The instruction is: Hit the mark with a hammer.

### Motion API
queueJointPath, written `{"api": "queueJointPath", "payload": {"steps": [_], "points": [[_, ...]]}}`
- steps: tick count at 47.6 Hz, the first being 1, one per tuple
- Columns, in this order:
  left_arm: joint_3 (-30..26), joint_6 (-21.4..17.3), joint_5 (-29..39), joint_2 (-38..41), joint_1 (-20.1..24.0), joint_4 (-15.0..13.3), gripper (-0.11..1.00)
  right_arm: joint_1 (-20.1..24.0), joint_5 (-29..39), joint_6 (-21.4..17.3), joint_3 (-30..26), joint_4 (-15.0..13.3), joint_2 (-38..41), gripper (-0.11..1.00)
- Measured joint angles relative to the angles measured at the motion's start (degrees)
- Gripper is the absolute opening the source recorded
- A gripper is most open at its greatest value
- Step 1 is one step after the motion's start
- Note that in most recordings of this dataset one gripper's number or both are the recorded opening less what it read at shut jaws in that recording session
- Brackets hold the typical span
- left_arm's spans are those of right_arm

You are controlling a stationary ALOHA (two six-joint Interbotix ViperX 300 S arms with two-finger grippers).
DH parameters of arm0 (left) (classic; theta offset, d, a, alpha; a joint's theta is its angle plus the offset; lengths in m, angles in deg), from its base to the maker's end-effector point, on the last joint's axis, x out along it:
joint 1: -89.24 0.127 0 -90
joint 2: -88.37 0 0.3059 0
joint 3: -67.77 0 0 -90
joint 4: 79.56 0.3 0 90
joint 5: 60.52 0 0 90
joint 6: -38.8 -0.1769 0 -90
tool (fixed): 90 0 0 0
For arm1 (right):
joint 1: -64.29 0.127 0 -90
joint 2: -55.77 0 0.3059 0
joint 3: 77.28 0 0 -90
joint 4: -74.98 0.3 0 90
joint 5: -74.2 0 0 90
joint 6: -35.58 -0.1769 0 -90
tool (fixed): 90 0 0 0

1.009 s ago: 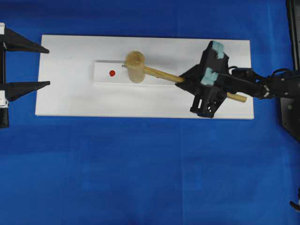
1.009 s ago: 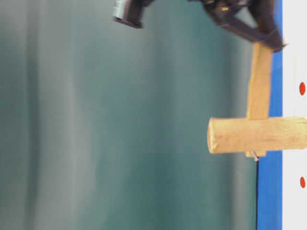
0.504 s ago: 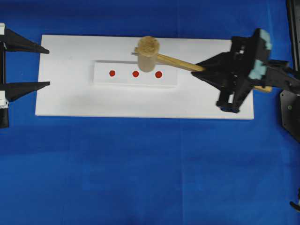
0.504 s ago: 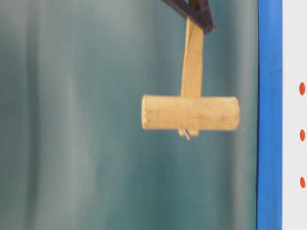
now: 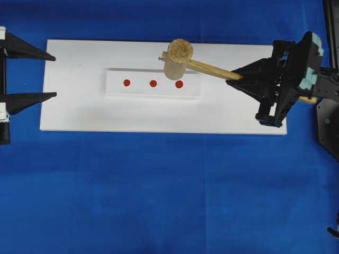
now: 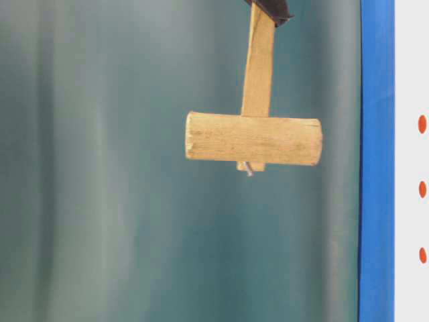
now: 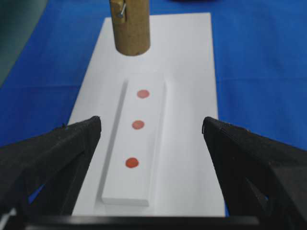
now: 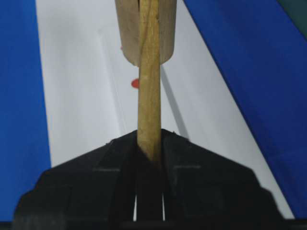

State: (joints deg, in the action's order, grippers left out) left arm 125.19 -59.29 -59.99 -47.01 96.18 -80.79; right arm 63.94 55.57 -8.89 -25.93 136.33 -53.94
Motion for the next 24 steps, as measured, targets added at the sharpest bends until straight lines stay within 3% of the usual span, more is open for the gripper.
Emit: {"api": "queueJointPath", "payload": {"steps": [7, 15, 24], "points": [[0.1, 0.0, 0.0, 0.0, 0.0, 0.0, 0.92, -0.1, -0.1, -0.2, 0.6, 0.1, 6.9, 0.02], [0.0, 0.0, 0.0, 0.0, 0.0, 0.0, 0.92, -0.2, 1.1, -1.1, 0.3, 2.1, 17.1, 0.02], [0.1, -0.1, -0.1, 0.0, 0.0, 0.0, 0.92, -0.2, 0.9, -0.4, -0.1, 2.4, 16.4, 0.02]]}}
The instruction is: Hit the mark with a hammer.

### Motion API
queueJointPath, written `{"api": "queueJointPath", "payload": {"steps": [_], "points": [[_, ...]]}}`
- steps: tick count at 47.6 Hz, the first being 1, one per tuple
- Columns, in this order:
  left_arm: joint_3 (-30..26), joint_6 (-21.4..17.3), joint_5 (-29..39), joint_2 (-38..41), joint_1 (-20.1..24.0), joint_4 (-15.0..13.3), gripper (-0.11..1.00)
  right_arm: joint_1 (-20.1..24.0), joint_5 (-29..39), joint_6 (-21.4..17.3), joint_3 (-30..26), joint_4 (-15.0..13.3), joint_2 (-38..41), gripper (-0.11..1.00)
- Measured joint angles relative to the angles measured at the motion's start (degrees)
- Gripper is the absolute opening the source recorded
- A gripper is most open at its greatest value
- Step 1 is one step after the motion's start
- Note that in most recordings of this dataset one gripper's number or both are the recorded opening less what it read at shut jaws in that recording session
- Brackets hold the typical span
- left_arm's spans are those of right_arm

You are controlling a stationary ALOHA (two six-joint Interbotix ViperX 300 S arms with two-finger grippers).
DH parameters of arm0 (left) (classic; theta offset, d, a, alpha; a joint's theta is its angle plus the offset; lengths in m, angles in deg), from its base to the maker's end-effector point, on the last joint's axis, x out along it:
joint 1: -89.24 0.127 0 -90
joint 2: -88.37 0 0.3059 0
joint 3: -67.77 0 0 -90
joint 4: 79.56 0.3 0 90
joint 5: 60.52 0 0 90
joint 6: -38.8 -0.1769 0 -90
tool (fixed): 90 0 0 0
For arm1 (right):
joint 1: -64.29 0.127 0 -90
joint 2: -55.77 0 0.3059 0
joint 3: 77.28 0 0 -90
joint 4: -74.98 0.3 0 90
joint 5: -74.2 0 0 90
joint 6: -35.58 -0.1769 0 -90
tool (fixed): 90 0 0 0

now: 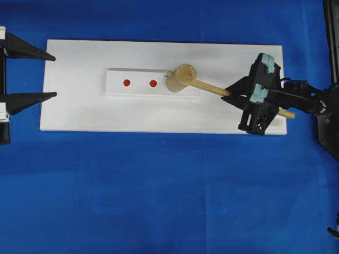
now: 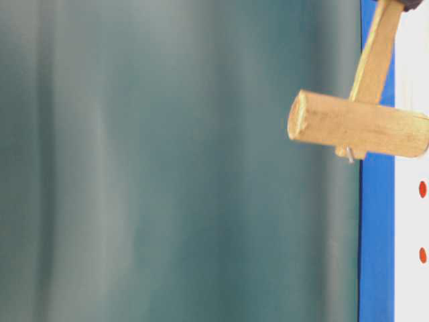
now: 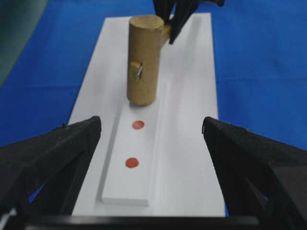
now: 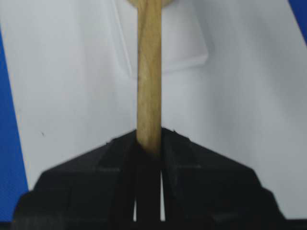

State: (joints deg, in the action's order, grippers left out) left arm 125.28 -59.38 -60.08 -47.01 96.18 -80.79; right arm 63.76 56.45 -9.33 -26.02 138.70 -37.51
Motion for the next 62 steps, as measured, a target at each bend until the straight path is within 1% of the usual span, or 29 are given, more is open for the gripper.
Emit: {"api": "queueJointPath", "payload": {"steps": [8, 16, 21, 28, 35, 41, 48, 62], "points": [[-0.1, 0.1, 0.1, 0.0, 0.0, 0.0, 0.92, -0.1, -1.1, 1.1, 0.1, -0.3, -6.6, 0.02], [-0.1, 0.1, 0.1, 0.0, 0.0, 0.0, 0.92, -0.1, -1.1, 3.8, -0.2, -0.9, -12.8, 0.02], [-0.1, 0.1, 0.0, 0.0, 0.0, 0.0, 0.92, -0.1, -0.7, 4.6, -0.2, -1.0, -13.7, 0.02], [0.0, 0.0, 0.0, 0.0, 0.0, 0.0, 0.92, -0.1, -0.2, 4.6, -0.2, -1.0, -13.4, 0.02], [-0.1, 0.1, 0.0, 0.0, 0.1, 0.0, 0.92, -0.1, 0.0, 4.6, -1.0, -1.0, -12.7, 0.02], [-0.1, 0.1, 0.0, 0.0, 0.0, 0.0, 0.92, -0.1, 0.7, 4.6, -3.0, -1.0, -11.1, 0.02], [0.0, 0.1, 0.0, 0.1, 0.0, 0.0, 0.92, 0.0, 2.4, 4.6, -6.9, -1.0, -7.2, 0.02], [-0.1, 0.1, 0.0, 0.2, 0.0, 0.0, 0.92, 0.1, 2.5, 4.7, -16.6, -1.0, 3.4, 0.02]]}}
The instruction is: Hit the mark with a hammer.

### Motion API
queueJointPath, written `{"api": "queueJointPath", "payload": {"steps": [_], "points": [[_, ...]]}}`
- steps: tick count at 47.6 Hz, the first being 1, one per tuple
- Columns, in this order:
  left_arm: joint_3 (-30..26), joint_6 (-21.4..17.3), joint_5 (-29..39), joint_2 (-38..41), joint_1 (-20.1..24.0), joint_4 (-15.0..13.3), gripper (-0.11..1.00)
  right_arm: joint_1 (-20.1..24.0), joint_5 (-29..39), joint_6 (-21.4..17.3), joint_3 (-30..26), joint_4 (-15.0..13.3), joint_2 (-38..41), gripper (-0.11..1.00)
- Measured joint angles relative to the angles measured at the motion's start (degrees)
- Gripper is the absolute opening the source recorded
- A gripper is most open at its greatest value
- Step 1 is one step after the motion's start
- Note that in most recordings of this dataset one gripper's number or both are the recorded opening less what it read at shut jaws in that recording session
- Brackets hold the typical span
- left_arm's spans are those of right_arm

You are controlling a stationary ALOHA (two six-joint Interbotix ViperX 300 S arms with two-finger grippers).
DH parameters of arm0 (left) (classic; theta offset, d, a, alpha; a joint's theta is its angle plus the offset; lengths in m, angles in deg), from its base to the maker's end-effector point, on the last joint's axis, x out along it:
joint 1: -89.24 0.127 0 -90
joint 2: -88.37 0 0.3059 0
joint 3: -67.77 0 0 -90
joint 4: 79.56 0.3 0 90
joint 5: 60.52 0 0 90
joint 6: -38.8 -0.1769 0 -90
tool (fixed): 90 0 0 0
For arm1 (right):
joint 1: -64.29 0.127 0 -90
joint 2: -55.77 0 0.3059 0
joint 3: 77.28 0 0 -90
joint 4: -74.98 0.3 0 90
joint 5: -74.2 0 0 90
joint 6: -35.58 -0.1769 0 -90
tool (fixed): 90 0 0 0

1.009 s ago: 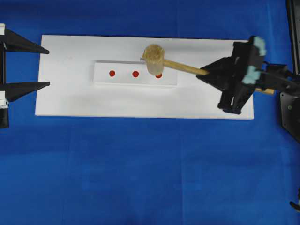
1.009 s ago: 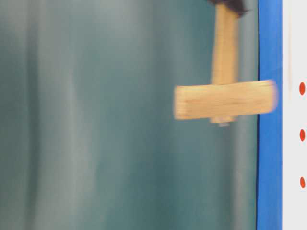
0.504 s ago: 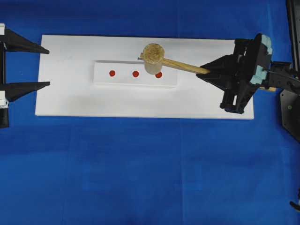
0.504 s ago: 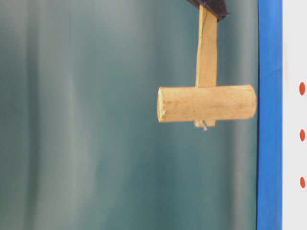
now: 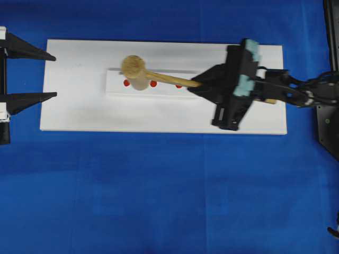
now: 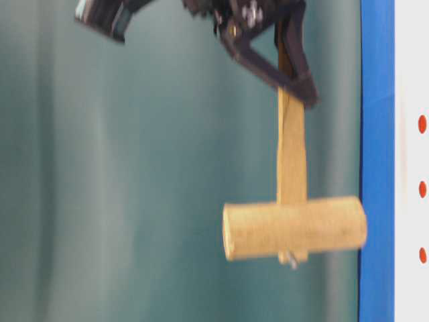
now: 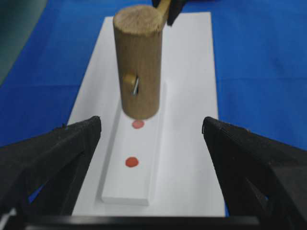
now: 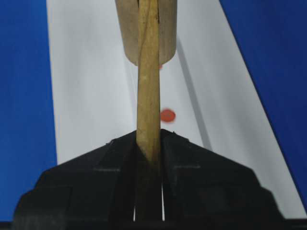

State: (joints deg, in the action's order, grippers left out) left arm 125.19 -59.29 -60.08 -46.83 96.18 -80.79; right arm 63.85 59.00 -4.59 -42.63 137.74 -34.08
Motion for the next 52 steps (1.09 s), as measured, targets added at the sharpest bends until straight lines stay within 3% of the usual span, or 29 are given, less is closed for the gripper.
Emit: {"api": "queueJointPath", "payload": {"steps": [19, 31, 39, 52], "points": [[0.0, 0.1, 0.0, 0.1, 0.0, 0.0, 0.92, 0.0, 0.8, 0.3, -9.4, 0.0, 7.7, 0.02], [0.0, 0.1, -0.6, 0.4, 0.1, 0.0, 0.92, 0.0, 1.1, 0.3, -10.1, -0.1, 8.2, 0.02], [0.2, 0.1, -6.9, 4.5, 0.6, 0.0, 0.92, 0.1, 1.1, 0.4, -10.0, -0.1, 8.2, 0.02], [-1.2, 0.1, -18.3, 17.4, 1.2, 0.0, 0.93, 0.1, 1.1, 0.4, -10.0, -0.1, 8.2, 0.02]]}}
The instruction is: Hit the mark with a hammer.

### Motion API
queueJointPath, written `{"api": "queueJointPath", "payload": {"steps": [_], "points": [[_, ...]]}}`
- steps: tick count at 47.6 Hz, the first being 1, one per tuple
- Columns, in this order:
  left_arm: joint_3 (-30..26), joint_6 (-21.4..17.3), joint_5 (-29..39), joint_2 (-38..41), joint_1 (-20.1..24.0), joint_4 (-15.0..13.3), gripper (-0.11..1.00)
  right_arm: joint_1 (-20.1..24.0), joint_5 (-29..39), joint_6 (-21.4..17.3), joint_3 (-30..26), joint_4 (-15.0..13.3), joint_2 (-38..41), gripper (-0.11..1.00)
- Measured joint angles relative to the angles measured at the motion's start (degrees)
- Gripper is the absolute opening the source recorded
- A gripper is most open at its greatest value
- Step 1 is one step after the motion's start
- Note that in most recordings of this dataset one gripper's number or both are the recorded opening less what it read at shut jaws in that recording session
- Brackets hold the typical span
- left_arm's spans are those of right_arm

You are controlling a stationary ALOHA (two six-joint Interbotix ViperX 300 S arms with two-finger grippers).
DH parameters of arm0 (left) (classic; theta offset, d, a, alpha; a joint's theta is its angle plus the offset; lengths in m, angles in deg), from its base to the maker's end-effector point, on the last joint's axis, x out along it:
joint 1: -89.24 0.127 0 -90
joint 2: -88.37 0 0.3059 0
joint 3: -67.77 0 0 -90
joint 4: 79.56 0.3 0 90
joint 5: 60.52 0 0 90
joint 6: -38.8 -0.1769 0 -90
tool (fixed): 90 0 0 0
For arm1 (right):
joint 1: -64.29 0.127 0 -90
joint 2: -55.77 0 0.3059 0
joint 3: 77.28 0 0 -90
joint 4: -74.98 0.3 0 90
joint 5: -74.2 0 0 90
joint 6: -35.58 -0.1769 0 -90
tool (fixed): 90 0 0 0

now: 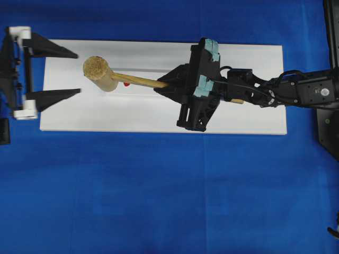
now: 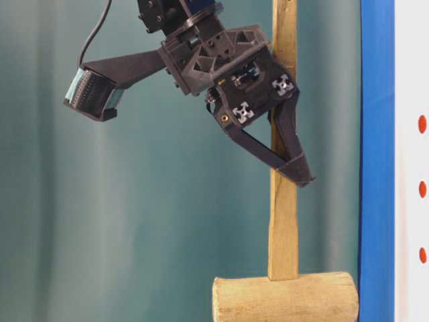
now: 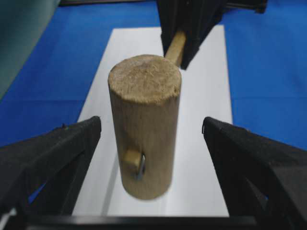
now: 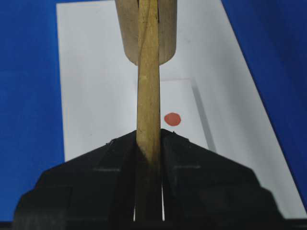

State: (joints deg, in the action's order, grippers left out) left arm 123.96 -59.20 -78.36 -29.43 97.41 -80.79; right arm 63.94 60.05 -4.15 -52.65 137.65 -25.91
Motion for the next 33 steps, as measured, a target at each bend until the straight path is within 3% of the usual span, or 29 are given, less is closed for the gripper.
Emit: {"api": "queueJointPath", "payload": {"steps": [14, 26, 30, 33], "points": [[-6.7, 0.0, -1.8, 12.7, 1.1, 0.0, 0.94, 0.3, -0.1, -0.1, 0.0, -0.1, 0.0, 0.02], [-8.3, 0.7, -1.2, 14.8, 1.1, 0.0, 0.93, 0.5, 0.0, 0.0, -0.1, -0.1, 0.0, 0.02], [-8.4, 2.3, -1.5, 14.7, 1.1, 0.0, 0.87, 0.4, 0.0, 0.0, -0.1, -0.1, 0.0, 0.02], [-8.4, 3.5, -2.1, 14.7, 1.1, 0.0, 0.74, 0.4, 0.0, -0.1, -0.1, -0.1, 0.0, 0.02]]}}
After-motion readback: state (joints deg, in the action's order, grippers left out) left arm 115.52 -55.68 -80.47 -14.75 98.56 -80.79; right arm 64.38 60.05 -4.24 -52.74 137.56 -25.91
